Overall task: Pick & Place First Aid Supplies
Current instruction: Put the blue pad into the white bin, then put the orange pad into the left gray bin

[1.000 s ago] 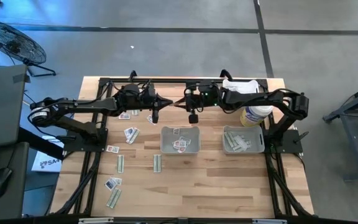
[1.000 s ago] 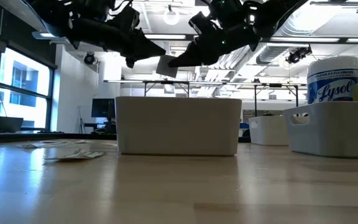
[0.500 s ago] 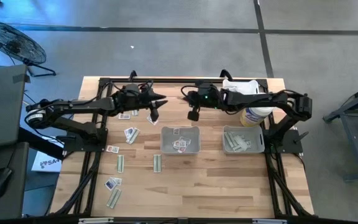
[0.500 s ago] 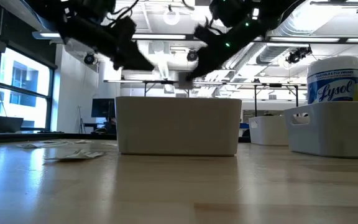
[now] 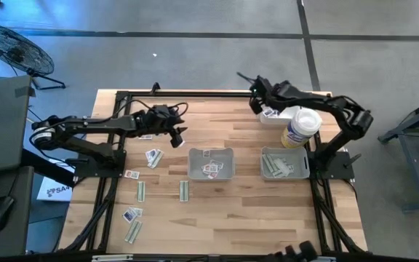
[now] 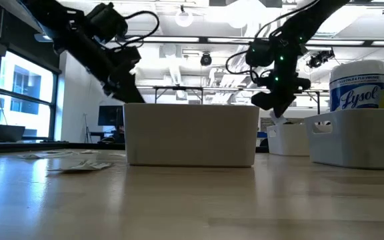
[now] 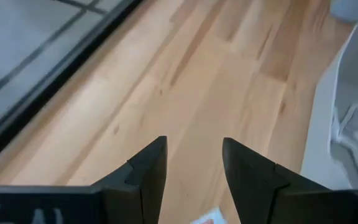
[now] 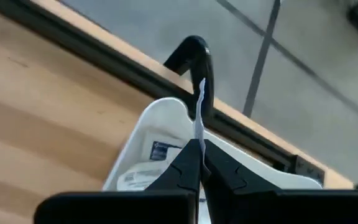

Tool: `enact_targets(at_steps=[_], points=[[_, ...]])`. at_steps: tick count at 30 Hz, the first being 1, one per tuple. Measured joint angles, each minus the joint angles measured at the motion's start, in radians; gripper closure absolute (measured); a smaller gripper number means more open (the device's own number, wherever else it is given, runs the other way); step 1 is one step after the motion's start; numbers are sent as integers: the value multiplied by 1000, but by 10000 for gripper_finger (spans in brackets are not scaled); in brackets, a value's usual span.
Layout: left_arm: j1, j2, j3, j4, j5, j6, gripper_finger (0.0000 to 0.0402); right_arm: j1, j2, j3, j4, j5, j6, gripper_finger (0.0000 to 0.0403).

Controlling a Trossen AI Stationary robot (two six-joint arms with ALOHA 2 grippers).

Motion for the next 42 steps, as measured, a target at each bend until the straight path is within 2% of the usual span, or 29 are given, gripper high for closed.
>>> enact_targets(at_steps=[6, 14, 19, 26, 29, 34, 36, 42], points=[[0, 18, -1, 5, -4, 1, 247, -80, 9, 0, -12, -167, 76, 401], [0, 19, -2, -38, -3, 2, 247, -115, 24, -103, 35, -207, 130, 387], [0, 19, -2, -66, -7, 3, 247, -116, 24, -124, 53, -208, 102, 352], [0, 37, -1, -82, -7, -14, 247, -111, -8, -43, -6, -198, 52, 286], [0, 70, -1, -92, -1, -4, 247, -86, -35, 3, -45, -183, 39, 272], [0, 137, -1, -108, 131, 87, 247, 3, -94, 49, -57, -158, 4, 268], [0, 155, -1, -97, 150, 97, 247, 41, -120, 53, -56, -136, 3, 269], [31, 175, -1, -103, 37, 10, 247, 133, -145, 53, -51, -126, 11, 268]])
